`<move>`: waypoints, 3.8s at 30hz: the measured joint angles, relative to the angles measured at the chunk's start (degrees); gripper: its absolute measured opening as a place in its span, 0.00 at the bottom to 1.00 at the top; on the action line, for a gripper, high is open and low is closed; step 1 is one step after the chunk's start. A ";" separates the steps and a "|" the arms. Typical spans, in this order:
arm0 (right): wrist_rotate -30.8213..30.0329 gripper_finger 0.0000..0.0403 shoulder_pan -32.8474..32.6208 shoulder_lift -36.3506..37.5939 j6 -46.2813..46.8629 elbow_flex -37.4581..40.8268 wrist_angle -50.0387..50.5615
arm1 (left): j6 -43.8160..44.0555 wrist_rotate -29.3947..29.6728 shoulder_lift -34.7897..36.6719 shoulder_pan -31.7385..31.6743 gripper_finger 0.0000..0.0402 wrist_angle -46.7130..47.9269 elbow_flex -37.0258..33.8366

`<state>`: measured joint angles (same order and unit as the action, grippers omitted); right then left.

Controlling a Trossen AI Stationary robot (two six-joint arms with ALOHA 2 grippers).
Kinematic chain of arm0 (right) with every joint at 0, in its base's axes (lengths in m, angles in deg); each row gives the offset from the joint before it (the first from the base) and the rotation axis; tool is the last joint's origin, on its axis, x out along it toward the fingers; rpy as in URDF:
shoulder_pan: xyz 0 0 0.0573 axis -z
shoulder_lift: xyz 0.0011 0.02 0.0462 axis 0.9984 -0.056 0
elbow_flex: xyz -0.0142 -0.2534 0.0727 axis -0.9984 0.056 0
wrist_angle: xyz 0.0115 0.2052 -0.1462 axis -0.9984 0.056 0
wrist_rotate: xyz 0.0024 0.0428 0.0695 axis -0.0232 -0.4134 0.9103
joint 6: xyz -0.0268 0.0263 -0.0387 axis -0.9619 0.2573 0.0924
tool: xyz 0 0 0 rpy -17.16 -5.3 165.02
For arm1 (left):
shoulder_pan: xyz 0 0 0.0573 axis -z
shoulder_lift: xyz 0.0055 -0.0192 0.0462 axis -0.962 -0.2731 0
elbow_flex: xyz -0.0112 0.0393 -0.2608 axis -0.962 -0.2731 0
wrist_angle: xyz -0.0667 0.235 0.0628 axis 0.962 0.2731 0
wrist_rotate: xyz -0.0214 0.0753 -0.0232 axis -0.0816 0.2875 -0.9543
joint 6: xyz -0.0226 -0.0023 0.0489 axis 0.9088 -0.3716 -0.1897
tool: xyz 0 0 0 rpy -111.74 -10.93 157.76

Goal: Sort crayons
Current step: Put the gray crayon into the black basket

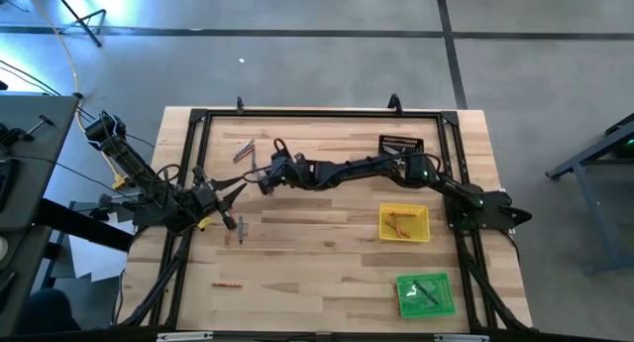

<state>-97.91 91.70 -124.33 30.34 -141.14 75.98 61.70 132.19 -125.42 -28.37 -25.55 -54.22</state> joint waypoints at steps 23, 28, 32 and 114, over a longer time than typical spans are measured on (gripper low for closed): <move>7.87 0.28 6.31 -1.09 -7.76 -3.70 -0.52 | -0.43 0.00 0.00 0.02 0.18 0.09 0.00; 5.57 0.28 6.89 -1.77 -11.99 -9.18 2.23 | -1.48 0.00 0.02 0.02 0.18 0.09 0.00; 4.57 0.28 8.07 -2.95 -13.98 -13.97 3.83 | -1.51 0.00 0.02 0.02 0.18 0.04 0.00; 8.86 0.28 0.66 -11.43 -7.53 -27.02 34.08 | -1.48 0.17 0.02 0.02 0.18 0.11 -0.02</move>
<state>-89.05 92.35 -135.76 22.81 -168.16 110.07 60.22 132.36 -125.40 -28.35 -25.44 -54.24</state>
